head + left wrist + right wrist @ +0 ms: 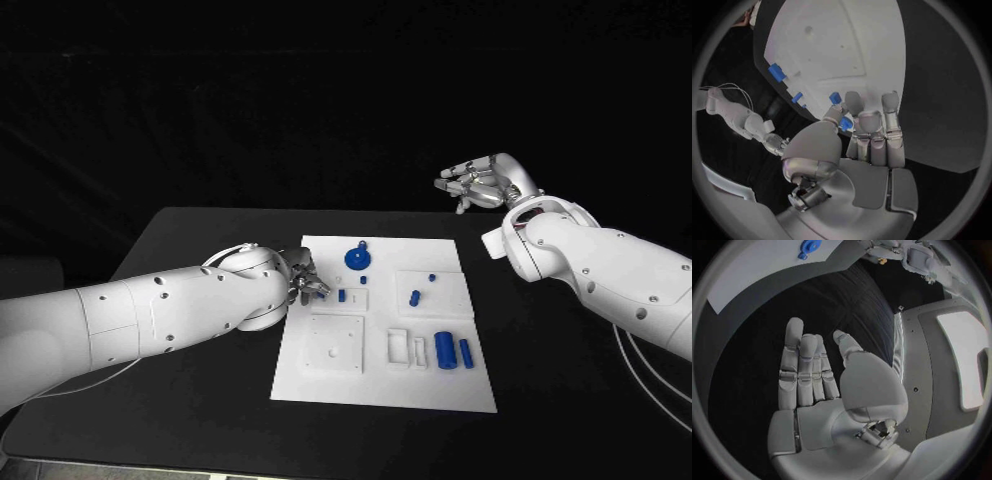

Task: Assemble the parts on the task board

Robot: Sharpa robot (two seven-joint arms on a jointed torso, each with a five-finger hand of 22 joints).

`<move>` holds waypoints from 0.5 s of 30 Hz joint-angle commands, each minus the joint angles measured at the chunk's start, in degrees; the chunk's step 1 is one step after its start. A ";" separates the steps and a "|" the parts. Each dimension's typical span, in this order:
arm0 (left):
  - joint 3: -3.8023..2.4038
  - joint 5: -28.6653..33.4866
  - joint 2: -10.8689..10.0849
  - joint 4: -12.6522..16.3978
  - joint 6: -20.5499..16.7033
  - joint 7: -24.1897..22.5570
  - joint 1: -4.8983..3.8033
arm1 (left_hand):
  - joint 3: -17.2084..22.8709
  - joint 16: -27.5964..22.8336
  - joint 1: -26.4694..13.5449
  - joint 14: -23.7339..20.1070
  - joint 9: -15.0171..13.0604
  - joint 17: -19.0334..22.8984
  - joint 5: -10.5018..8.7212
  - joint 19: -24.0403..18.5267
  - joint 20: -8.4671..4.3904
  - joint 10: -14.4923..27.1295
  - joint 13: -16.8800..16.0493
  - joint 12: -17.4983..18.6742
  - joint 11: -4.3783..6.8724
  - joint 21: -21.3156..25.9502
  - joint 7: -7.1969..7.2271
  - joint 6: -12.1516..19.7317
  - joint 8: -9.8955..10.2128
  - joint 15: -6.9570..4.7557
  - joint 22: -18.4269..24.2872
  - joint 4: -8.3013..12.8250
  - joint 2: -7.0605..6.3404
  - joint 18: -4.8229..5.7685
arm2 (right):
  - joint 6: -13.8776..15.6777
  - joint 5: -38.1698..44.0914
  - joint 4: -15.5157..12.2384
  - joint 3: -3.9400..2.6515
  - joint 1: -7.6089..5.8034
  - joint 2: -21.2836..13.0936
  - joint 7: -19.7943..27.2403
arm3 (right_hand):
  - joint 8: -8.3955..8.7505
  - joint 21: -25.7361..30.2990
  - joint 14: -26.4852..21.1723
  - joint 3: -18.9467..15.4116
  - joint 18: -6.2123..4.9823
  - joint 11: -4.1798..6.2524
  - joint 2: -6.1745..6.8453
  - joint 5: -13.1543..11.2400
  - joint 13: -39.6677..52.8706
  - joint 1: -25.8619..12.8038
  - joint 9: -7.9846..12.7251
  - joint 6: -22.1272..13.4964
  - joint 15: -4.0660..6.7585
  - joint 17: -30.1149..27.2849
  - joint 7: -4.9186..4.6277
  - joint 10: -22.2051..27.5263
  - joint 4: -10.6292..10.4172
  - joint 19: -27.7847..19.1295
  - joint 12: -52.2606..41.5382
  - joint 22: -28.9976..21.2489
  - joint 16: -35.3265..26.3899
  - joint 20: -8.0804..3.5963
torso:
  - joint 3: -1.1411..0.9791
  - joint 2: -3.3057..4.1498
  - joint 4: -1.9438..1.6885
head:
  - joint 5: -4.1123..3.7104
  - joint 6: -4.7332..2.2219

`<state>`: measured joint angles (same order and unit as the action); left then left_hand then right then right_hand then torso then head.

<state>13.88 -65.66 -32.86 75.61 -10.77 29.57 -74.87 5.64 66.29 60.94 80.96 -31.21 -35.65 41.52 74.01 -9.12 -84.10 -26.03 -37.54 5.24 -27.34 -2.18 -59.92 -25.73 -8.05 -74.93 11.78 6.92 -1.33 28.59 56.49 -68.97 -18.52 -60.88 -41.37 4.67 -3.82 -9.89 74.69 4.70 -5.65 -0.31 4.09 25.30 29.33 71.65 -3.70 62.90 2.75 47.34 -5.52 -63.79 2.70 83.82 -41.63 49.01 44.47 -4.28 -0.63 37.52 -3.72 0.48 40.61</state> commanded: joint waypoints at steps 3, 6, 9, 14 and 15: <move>-0.05 -0.41 0.58 -0.31 1.50 -0.52 0.24 | 4.37 -0.37 0.46 0.30 -0.02 -0.08 0.27 -0.22 0.24 -2.38 -0.06 -0.17 0.19 -0.34 3.16 -2.77 -0.34 -0.03 -0.80 4.25 0.10 -0.28 | -0.69 -0.03 -0.17 -0.03 -0.03 0.11 0.72 | 0.27 0.07 -0.40 0.26 -0.58 0.06 0.36 0.30 -0.05 -0.06 0.10 -0.04 0.18 -0.05 -0.11 0.18 0.01 2.00 -0.36 -0.05 -0.05 0.29 | 0.05 0.03 -0.06 | -0.05 0.03; -0.05 -0.77 0.87 -0.74 1.50 -0.65 0.35 | 4.37 -0.37 0.48 0.30 -0.01 -0.11 0.23 -0.22 0.24 -2.38 -0.08 -0.17 0.18 -0.35 3.15 -2.72 -0.34 -0.02 -0.80 4.24 0.13 -0.27 | -0.73 -0.03 -0.21 -0.03 -0.03 0.12 0.71 | 0.27 0.03 -0.41 0.30 -0.58 0.06 0.38 0.33 -0.09 -0.09 0.10 -0.05 0.18 -0.07 -0.11 0.18 -0.01 2.01 -0.39 -0.12 -0.04 0.29 | 0.07 0.04 -0.10 | -0.12 0.16; -0.05 -1.12 1.04 -1.03 1.49 -0.72 0.44 | 4.32 -0.43 0.42 0.27 -0.04 -0.05 0.22 -0.25 0.24 -2.37 -0.10 -0.15 0.16 -0.36 3.15 -2.69 -0.41 -0.02 -0.80 4.19 0.17 -0.27 | -0.75 -0.03 -0.23 -0.03 -0.03 0.11 0.71 | 0.27 -0.04 -0.43 0.36 -0.58 0.05 0.41 0.39 -0.18 -0.13 0.10 -0.06 0.17 -0.11 -0.11 0.20 -0.05 2.02 -0.45 -0.24 0.00 0.29 | 0.06 0.06 -0.13 | -0.18 0.16; -0.05 -1.33 1.15 -1.06 1.55 -0.80 0.53 | 4.32 -0.43 0.42 0.27 -0.04 -0.05 0.22 -0.25 0.24 -2.37 -0.10 -0.15 0.16 -0.36 3.15 -2.69 -0.41 -0.02 -0.80 4.19 0.17 -0.27 | -0.73 -0.03 -0.25 -0.03 -0.03 0.11 0.71 | 0.27 -0.07 -0.45 0.39 -0.59 0.04 0.46 0.51 -0.22 -0.12 0.10 -0.11 0.17 -0.13 -0.13 0.22 -0.04 2.01 -0.45 -0.28 0.00 0.29 | 0.08 0.09 -0.18 | -0.27 0.21; -0.06 -1.36 1.17 -1.04 1.58 -0.83 0.54 | 4.32 -0.43 0.42 0.27 -0.04 -0.05 0.22 -0.25 0.24 -2.37 -0.10 -0.15 0.16 -0.36 3.15 -2.69 -0.41 -0.02 -0.80 4.19 0.17 -0.27 | -0.72 -0.01 -0.28 -0.03 -0.03 0.10 0.72 | 0.27 -0.09 -0.44 0.41 -0.59 0.04 0.44 0.64 -0.24 -0.15 0.10 -0.11 0.17 -0.14 -0.13 0.21 -0.07 2.03 -0.46 -0.30 0.02 0.28 | 0.08 0.07 -0.17 | -0.29 0.26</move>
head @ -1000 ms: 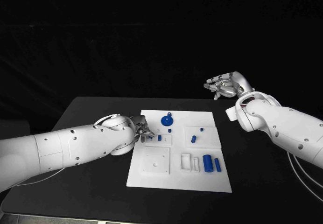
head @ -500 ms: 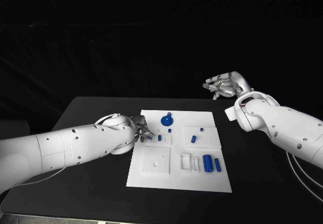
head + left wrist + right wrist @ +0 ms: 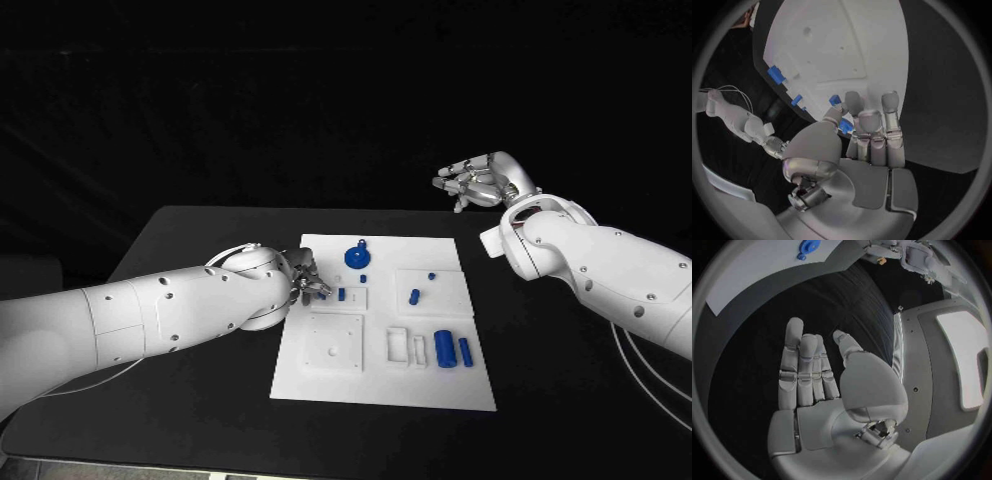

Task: Assemble the parts on the task board

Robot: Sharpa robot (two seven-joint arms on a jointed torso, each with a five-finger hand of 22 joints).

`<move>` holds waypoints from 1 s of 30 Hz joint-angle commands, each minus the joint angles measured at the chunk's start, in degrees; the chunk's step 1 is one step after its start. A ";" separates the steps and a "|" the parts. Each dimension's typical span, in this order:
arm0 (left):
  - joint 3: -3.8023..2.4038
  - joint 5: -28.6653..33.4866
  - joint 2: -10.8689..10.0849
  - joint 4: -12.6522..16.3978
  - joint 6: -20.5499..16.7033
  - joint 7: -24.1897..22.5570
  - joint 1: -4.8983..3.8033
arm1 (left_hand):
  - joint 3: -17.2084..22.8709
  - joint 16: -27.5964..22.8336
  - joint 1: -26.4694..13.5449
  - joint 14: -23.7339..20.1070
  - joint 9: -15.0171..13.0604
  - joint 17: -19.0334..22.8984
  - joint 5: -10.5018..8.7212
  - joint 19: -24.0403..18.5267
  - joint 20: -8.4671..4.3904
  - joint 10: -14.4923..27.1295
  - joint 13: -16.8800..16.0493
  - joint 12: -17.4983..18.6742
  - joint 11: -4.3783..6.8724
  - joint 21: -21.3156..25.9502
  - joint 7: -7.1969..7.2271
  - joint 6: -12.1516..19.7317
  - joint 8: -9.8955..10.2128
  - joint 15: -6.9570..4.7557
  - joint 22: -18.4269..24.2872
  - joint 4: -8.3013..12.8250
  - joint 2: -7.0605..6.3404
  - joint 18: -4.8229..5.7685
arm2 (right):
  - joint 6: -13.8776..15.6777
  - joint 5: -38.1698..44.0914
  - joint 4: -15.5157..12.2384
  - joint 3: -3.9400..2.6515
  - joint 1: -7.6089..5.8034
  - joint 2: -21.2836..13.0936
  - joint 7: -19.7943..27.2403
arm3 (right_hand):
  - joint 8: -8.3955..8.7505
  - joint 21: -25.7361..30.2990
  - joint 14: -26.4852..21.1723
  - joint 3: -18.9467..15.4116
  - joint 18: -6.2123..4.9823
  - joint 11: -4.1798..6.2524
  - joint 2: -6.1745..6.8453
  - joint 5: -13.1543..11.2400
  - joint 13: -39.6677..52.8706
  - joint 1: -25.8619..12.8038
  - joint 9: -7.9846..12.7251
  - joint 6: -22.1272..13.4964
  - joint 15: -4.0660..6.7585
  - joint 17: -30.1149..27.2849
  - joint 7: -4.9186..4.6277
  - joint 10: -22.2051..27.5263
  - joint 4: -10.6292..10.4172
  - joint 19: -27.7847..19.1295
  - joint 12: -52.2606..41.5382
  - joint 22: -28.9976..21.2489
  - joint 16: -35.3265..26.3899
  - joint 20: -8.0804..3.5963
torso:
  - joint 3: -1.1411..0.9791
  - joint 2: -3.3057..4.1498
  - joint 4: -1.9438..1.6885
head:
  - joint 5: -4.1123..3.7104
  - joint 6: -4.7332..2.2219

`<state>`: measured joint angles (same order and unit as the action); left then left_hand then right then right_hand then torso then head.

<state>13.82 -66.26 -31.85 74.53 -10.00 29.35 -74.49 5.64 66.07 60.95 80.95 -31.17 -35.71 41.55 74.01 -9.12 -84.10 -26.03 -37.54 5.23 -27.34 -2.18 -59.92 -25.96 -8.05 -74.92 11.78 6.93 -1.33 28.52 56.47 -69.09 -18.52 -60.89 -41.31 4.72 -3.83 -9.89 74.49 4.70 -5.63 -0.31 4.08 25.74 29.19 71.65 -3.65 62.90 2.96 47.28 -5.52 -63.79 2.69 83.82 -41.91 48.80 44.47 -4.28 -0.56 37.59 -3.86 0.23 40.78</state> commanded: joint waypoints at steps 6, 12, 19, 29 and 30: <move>-0.01 -0.81 0.28 -0.05 1.12 -0.67 0.21 | 4.32 -0.20 0.41 0.27 -0.08 0.01 0.19 -0.25 0.24 -2.36 -0.09 -0.15 0.18 -0.36 3.15 -2.69 -0.18 -0.02 -0.81 4.19 0.16 -0.27 | -0.67 0.13 -0.32 -0.03 -0.02 0.05 0.70 | 0.27 -0.22 -0.22 0.51 -0.62 0.06 0.49 0.69 -0.17 -0.23 0.05 -0.14 -0.02 -0.11 -0.13 0.21 -0.16 2.04 -0.22 -0.17 0.05 0.28 | 0.01 -0.01 -0.04 | -0.09 0.02; -0.01 -0.82 0.33 -0.17 1.95 -0.69 0.22 | 4.26 -0.25 0.43 0.29 -0.09 -0.04 0.19 -0.25 0.24 -2.37 -0.15 -0.12 0.17 -0.40 3.14 -2.57 -0.31 -0.02 -0.80 4.21 0.17 -0.27 | -0.80 0.15 -0.33 -0.03 -0.02 0.04 0.69 | 0.27 -0.22 -0.22 0.51 -0.62 0.06 0.49 0.69 -0.17 -0.23 0.05 -0.14 -0.02 -0.11 -0.13 0.21 -0.16 2.04 -0.22 -0.17 0.05 0.28 | 0.02 0.00 -0.10 | -0.16 0.05; -0.01 -0.83 0.30 -0.15 3.24 -0.57 0.22 | 4.26 -0.21 0.52 0.29 -0.05 -0.12 0.12 -0.29 0.25 -2.36 -0.17 -0.10 0.17 -0.40 3.12 -2.53 -0.32 -0.01 -0.80 4.26 0.13 -0.26 | -0.95 0.16 -0.34 -0.03 -0.02 0.03 0.67 | 0.26 -0.30 -0.21 0.57 -0.62 0.06 0.55 0.79 -0.21 -0.27 0.05 -0.09 -0.01 -0.13 -0.11 0.21 -0.22 2.01 -0.27 -0.25 0.10 0.27 | 0.03 0.03 -0.11 | -0.21 0.19; -0.01 -0.91 0.19 -0.15 4.84 -0.46 0.23 | 4.28 -0.22 0.81 0.20 0.09 -0.14 0.12 -0.40 0.30 -2.34 -0.20 0.01 0.19 -0.44 3.10 -2.56 -0.30 0.02 -0.83 4.30 0.02 -0.29 | -1.05 0.16 -0.21 -0.03 -0.02 0.17 0.70 | 0.27 -0.38 -0.25 0.56 -0.61 0.05 0.56 0.91 -0.26 -0.32 0.05 -0.11 -0.03 -0.16 -0.12 0.25 -0.30 1.98 -0.29 -0.34 0.10 0.28 | 0.06 0.05 -0.18 | -0.10 0.27; -0.01 -0.91 0.19 -0.15 4.90 -0.48 0.23 | 4.28 -0.22 0.81 0.20 0.09 -0.14 0.12 -0.40 0.30 -2.34 -0.20 0.01 0.19 -0.44 3.10 -2.56 -0.30 0.02 -0.83 4.30 0.02 -0.29 | -1.06 0.16 -0.19 -0.03 -0.02 0.20 0.70 | 0.27 -0.38 -0.25 0.56 -0.61 0.05 0.56 0.91 -0.26 -0.32 0.05 -0.11 -0.03 -0.16 -0.12 0.25 -0.30 1.98 -0.29 -0.34 0.10 0.28 | 0.05 0.05 -0.18 | -0.11 0.29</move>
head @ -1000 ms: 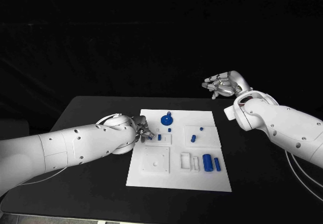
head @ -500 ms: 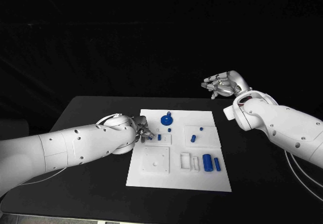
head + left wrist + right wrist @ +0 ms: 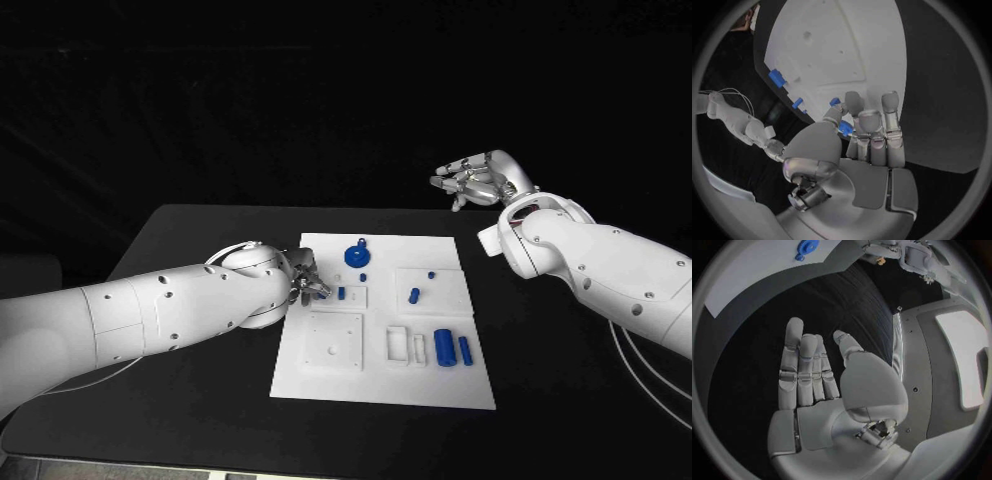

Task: Assemble the parts on the task board

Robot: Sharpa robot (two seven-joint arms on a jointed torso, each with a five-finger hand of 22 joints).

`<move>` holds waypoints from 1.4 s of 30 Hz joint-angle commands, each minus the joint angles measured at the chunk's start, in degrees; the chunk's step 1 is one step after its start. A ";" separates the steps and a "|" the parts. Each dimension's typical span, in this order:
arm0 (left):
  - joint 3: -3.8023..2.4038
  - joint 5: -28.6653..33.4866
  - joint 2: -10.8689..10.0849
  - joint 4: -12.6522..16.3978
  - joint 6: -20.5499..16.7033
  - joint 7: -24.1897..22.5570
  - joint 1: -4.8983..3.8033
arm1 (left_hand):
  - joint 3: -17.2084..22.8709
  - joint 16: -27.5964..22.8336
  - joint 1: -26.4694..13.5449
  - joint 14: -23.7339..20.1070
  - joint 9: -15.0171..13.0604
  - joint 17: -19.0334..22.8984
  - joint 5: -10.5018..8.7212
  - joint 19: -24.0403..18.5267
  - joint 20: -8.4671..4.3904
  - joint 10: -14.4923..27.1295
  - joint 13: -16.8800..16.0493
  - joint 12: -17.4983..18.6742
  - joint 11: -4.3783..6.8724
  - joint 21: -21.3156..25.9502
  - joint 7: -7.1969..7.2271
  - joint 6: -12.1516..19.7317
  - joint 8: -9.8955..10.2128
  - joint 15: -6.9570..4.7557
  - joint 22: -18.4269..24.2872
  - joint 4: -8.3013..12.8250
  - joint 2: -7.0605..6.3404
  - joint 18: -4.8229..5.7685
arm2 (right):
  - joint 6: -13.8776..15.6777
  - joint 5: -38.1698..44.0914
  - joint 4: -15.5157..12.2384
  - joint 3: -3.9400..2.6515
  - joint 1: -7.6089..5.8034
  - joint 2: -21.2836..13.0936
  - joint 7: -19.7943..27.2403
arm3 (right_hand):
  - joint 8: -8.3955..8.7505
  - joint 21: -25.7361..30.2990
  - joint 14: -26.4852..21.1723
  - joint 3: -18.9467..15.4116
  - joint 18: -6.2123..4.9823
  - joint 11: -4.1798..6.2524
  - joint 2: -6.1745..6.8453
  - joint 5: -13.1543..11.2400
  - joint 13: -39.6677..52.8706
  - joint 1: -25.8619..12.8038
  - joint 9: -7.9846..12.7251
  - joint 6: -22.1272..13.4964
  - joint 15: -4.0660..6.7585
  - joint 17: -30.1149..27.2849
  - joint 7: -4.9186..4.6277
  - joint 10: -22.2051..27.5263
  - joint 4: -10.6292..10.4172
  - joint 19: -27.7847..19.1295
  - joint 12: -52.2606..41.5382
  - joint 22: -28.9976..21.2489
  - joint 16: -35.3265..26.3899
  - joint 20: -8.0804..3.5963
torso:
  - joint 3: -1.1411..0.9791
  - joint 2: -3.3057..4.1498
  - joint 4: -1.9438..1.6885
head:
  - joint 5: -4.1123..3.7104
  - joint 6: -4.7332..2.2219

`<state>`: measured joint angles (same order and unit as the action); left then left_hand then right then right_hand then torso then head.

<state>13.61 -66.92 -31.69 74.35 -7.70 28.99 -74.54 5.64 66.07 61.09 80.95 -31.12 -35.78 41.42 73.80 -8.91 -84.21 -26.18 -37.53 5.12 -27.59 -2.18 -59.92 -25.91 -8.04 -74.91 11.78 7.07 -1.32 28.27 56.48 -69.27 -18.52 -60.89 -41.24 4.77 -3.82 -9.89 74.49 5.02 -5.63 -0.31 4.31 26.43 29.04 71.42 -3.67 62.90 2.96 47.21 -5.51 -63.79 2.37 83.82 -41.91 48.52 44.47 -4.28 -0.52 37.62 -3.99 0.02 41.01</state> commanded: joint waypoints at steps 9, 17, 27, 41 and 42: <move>0.19 -0.04 0.09 -0.32 2.59 -0.25 0.27 | 4.25 -0.27 0.68 0.12 -0.03 0.02 0.14 -0.26 0.13 -2.22 -0.15 0.08 0.26 -0.23 3.08 -2.43 -0.48 0.05 -0.86 4.21 -0.10 -0.33 | -0.87 0.15 0.13 -0.03 -0.02 0.27 0.67 | 0.27 -0.40 -0.31 0.33 -0.60 0.05 0.32 0.47 -0.14 -0.11 0.06 -0.12 -0.03 -0.11 -0.12 0.34 -0.03 1.93 -0.26 -0.14 0.09 0.29 | 0.01 0.09 -0.06 | 0.01 0.16; 0.19 0.17 0.63 -1.19 3.25 -0.14 0.27 | 4.17 -0.27 0.66 0.14 -0.06 0.00 -0.14 -0.27 0.13 -2.24 -0.24 0.07 0.25 -0.24 3.08 -2.37 -0.51 0.05 -0.82 4.17 -0.01 -0.34 | -0.92 0.15 0.20 -0.03 -0.01 0.39 0.66 | 0.27 -0.40 -0.36 0.46 -0.60 0.05 0.33 0.69 -0.18 -0.03 0.06 -0.13 -0.03 -0.14 -0.13 0.37 -0.02 1.90 -0.26 -0.22 0.08 0.29 | -0.02 0.03 -0.10 | -0.02 0.28; 0.18 0.25 1.52 -2.07 5.03 0.29 0.43 | 4.08 -0.22 0.67 0.10 0.06 -0.06 -0.35 -0.30 0.17 -2.23 -0.32 0.04 0.16 -0.25 3.02 -2.28 -0.37 0.09 -0.83 4.17 0.10 -0.34 | -1.05 0.15 0.27 -0.03 -0.01 0.47 0.70 | 0.27 -0.43 -0.36 0.53 -0.60 0.04 0.36 0.91 -0.21 -0.09 0.06 -0.14 -0.03 -0.15 -0.14 0.39 -0.05 1.90 -0.25 -0.27 0.09 0.29 | 0.02 0.05 -0.06 | -0.12 0.34; 0.18 0.10 1.70 -2.28 6.89 0.80 0.65 | 4.11 -0.18 0.85 0.01 0.14 -0.07 -0.37 -0.38 0.21 -2.20 -0.34 0.11 0.16 -0.26 2.99 -2.28 -0.31 0.13 -0.86 4.29 0.12 -0.36 | -1.17 0.15 0.48 -0.03 -0.01 0.63 0.76 | 0.27 -0.50 -0.38 0.69 -0.60 0.05 0.42 1.30 -0.25 -0.17 0.06 -0.15 -0.03 -0.16 -0.14 0.38 -0.10 1.90 -0.28 -0.35 0.12 0.28 | 0.04 0.12 -0.15 | -0.22 0.43; 0.18 0.07 1.70 -2.33 6.95 0.85 0.65 | 4.14 -0.12 0.90 0.03 0.12 -0.14 -0.36 -0.37 0.21 -2.22 -0.36 0.11 0.18 -0.29 3.00 -2.31 -0.34 0.12 -0.87 4.31 0.11 -0.38 | -1.17 0.15 0.49 -0.03 -0.01 0.64 0.77 | 0.27 -0.50 -0.38 0.69 -0.60 0.05 0.42 1.30 -0.25 -0.17 0.06 -0.15 -0.03 -0.16 -0.14 0.38 -0.10 1.90 -0.28 -0.35 0.12 0.28 | 0.03 0.12 -0.15 | -0.21 0.44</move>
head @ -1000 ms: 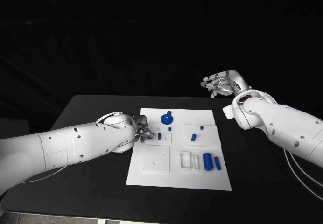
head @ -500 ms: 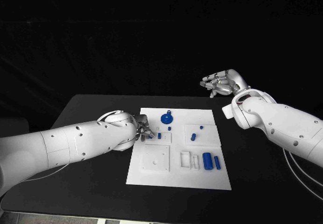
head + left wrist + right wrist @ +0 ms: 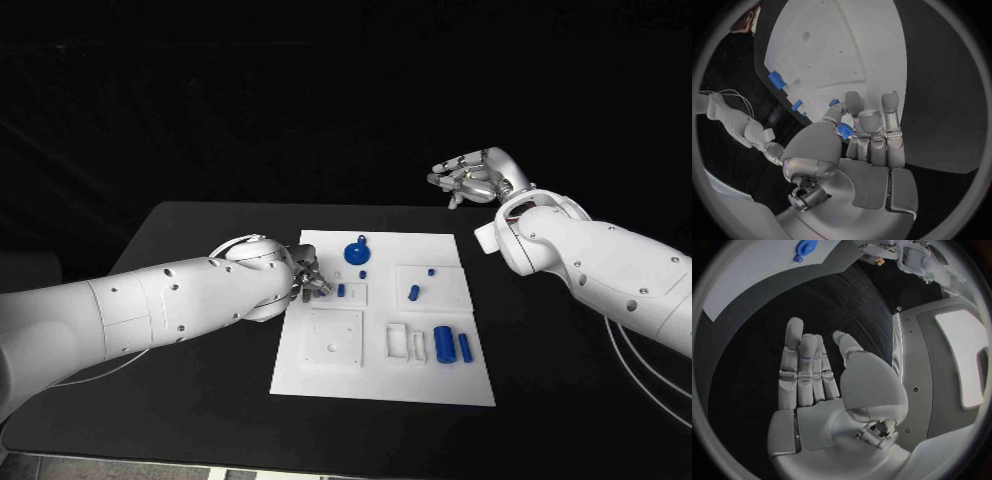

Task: Assemble the parts on the task board

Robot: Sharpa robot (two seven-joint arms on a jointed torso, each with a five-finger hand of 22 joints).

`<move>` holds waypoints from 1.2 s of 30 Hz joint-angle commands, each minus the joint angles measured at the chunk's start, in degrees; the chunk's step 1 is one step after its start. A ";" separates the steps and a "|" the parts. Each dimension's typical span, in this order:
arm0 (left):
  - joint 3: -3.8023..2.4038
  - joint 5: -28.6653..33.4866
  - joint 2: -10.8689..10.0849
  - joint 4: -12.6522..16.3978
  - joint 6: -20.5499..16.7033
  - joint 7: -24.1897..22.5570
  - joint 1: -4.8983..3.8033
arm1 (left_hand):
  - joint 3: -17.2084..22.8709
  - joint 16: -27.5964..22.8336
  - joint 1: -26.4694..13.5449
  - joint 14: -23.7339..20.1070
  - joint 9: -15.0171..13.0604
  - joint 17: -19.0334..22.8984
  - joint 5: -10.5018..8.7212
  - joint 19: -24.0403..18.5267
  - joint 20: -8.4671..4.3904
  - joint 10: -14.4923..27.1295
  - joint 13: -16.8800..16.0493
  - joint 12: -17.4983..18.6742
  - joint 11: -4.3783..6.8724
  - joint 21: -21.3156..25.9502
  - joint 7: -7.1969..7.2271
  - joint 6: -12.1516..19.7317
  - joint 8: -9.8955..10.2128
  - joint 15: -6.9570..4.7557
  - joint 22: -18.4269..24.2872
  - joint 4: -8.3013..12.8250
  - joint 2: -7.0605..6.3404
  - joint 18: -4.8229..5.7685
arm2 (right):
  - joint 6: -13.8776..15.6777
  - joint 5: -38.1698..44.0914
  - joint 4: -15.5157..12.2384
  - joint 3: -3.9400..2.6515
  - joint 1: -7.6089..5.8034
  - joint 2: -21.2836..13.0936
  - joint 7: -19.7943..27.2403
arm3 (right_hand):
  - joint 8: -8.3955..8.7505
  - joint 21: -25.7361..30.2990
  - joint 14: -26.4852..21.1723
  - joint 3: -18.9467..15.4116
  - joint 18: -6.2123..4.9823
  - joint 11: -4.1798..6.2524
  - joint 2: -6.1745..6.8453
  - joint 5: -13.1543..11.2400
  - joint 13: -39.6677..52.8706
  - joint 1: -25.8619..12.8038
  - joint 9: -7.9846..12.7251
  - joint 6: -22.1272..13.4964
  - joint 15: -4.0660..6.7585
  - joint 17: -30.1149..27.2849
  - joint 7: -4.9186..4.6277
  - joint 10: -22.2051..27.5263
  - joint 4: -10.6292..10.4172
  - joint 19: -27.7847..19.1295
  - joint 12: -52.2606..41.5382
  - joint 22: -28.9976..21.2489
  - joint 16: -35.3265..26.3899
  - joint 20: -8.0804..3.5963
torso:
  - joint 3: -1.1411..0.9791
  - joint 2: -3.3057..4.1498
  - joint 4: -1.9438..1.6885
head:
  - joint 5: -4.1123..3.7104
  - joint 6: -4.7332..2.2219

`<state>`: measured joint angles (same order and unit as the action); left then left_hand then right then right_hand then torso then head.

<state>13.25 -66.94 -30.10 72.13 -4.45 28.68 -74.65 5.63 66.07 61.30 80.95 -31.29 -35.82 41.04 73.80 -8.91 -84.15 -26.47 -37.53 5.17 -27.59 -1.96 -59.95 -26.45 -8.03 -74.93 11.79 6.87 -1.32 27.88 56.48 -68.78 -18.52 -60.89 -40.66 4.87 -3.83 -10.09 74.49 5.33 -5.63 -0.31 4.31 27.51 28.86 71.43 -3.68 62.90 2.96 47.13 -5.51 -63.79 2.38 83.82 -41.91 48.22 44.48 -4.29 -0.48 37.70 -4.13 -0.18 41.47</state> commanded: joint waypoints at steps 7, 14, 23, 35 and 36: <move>0.55 0.01 0.31 -0.50 4.65 1.55 0.77 | 4.16 -0.07 0.65 0.02 0.29 -0.13 -0.02 -0.39 0.21 -2.27 -0.12 0.10 0.11 -0.32 2.77 -2.24 0.19 0.11 -0.85 4.25 0.31 -0.38 | -0.81 0.15 0.03 -0.03 -0.01 0.13 0.68 | 0.27 -0.33 -0.37 0.44 -0.60 0.06 0.47 0.37 -0.09 -0.20 0.08 -0.13 -0.02 -0.09 -0.13 0.38 -0.13 1.90 -0.29 -0.09 0.13 0.27 | 0.04 0.06 -0.02 | -0.05 0.11; 0.55 0.12 0.94 -1.23 5.83 1.71 0.77 | 3.20 -0.29 0.36 -0.23 1.18 0.29 -1.30 -0.55 0.36 -2.27 -0.15 -0.04 -0.24 -0.26 2.74 -2.60 0.85 0.22 -0.80 3.72 0.39 -0.35 | -0.79 0.15 0.10 -0.03 -0.01 0.26 0.63 | 0.27 -0.36 -0.37 0.49 -0.59 0.05 0.49 0.56 -0.09 -0.31 0.08 -0.14 -0.02 -0.10 -0.13 0.39 -0.21 1.89 -0.31 -0.12 0.14 0.27 | 0.00 0.06 -0.04 | -0.03 0.27; 0.55 0.07 1.95 -2.79 6.56 1.76 0.77 | 2.71 -0.42 0.47 -0.30 1.39 0.58 -1.72 -0.57 0.38 -2.26 -0.12 -0.03 -0.30 -0.20 2.72 -2.50 0.93 0.23 -0.78 3.28 0.54 -0.32 | -0.89 0.15 0.09 -0.03 -0.01 0.36 0.58 | 0.27 -0.39 -0.37 0.66 -0.59 0.06 0.49 0.80 -0.11 -0.34 0.08 -0.15 -0.02 -0.12 -0.13 0.40 -0.33 1.87 -0.31 -0.17 0.14 0.27 | 0.03 0.06 0.04 | -0.06 0.26; 0.54 0.08 2.85 -4.15 8.32 1.91 0.77 | 1.27 -0.67 0.99 -0.50 1.47 1.19 -3.25 -0.60 0.39 -2.23 -0.14 0.06 -0.36 0.02 2.82 -2.22 0.75 0.24 -0.74 1.78 0.04 -0.17 | -1.16 0.15 0.07 -0.03 -0.01 0.37 0.56 | 0.27 -0.42 -0.40 0.76 -0.59 0.05 0.58 0.98 -0.12 -0.45 0.08 -0.17 -0.03 -0.13 -0.15 0.41 -0.48 1.84 -0.33 -0.22 0.14 0.28 | 0.03 0.01 -0.03 | -0.20 0.34; 0.54 0.09 2.89 -4.22 8.38 1.94 0.77 | 0.84 -0.72 0.59 -0.52 1.55 1.24 -4.04 -0.59 0.39 -2.22 -0.14 0.07 -0.35 0.06 2.89 -2.06 0.87 0.23 -0.71 1.25 -0.25 -0.14 | -1.17 0.15 0.09 -0.03 -0.01 0.38 0.56 | 0.27 -0.42 -0.40 0.76 -0.59 0.05 0.58 0.98 -0.12 -0.45 0.08 -0.17 -0.03 -0.13 -0.15 0.41 -0.48 1.84 -0.33 -0.22 0.14 0.28 | 0.04 0.01 -0.03 | -0.21 0.29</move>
<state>12.94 -66.79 -27.48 68.37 0.30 28.95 -75.13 5.40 65.56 61.53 80.85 -33.82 -34.63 37.40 73.40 -8.51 -84.36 -26.55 -37.53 4.98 -27.59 -1.00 -60.89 -25.51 -7.76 -74.91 12.02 6.64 -1.32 27.58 56.48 -68.67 -18.52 -60.90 -40.34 4.90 -3.83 -10.32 74.50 5.80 -5.63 -0.31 4.54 28.18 28.83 71.20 -3.68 62.90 2.96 47.08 -5.51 -63.79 1.90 83.82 -41.91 48.05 44.47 -4.29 -0.46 37.72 -4.14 -0.37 41.74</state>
